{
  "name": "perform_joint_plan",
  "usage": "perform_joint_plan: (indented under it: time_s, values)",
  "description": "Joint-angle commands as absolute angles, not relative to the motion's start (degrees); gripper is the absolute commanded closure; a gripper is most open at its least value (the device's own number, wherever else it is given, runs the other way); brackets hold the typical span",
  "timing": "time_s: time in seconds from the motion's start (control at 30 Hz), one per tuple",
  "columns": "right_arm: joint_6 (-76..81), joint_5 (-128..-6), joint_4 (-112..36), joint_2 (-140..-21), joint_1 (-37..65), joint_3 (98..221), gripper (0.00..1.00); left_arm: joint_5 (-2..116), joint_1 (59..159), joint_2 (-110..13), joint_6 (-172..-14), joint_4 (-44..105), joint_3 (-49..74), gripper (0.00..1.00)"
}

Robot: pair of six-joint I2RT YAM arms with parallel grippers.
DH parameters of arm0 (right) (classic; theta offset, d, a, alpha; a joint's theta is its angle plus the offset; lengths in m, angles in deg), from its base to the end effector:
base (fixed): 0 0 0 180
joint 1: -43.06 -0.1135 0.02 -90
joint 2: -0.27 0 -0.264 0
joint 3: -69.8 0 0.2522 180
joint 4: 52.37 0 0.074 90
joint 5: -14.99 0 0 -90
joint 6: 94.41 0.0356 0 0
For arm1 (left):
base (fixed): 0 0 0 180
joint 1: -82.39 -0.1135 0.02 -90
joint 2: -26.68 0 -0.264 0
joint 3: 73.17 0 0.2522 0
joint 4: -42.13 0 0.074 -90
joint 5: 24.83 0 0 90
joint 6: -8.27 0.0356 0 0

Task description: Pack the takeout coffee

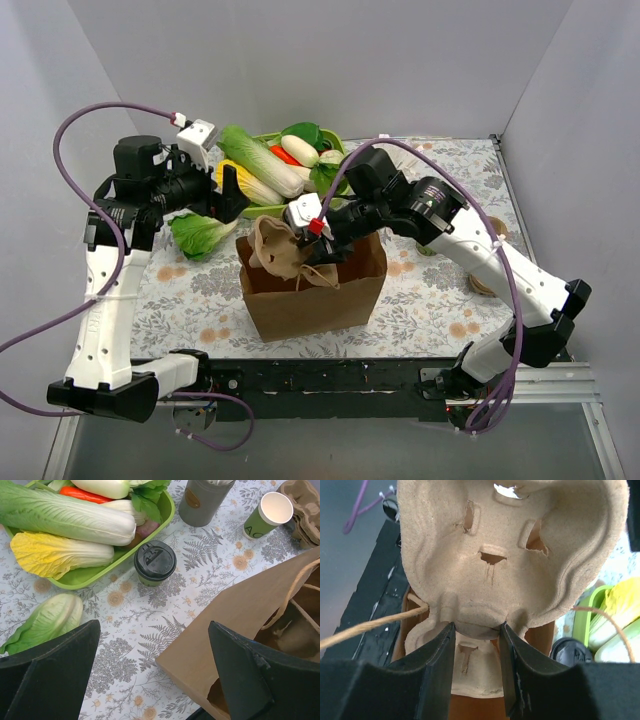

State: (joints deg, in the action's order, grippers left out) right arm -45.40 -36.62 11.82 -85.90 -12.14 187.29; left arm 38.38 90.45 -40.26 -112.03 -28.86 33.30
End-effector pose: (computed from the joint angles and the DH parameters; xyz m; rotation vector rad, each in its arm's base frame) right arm 0.1550 0.2618 0.4527 -1.8168 1.0991 0.8612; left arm 0.1971 -0.0441 0.4617 -0.1339 2.1791 -0.8852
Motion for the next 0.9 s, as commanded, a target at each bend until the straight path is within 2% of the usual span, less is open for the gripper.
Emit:
perform_joint_plan:
  time_s: [0.0,0.33,0.63,0.87]
  values:
    - [-51.7,-39.9,19.4,-86.4,-12.2,190.0,0.99,37.4,90.2,-38.0,-112.0,-27.7,31.7,0.09]
    - [-55.7,-46.7,29.0,-89.9,-12.4,193.5,0.99,34.3,90.2,-37.3,-112.1,-26.9,29.5,0.09]
    - [-58.4,-56.2,36.4,-94.2,-18.3,198.9,0.99,32.5,90.2,-36.1,-112.2,-23.3,28.2,0.09]
    - [-58.8,-62.3,36.4,-93.6,-20.6,194.6,0.99,32.1,90.2,-35.2,-113.7,-21.2,29.3,0.08]
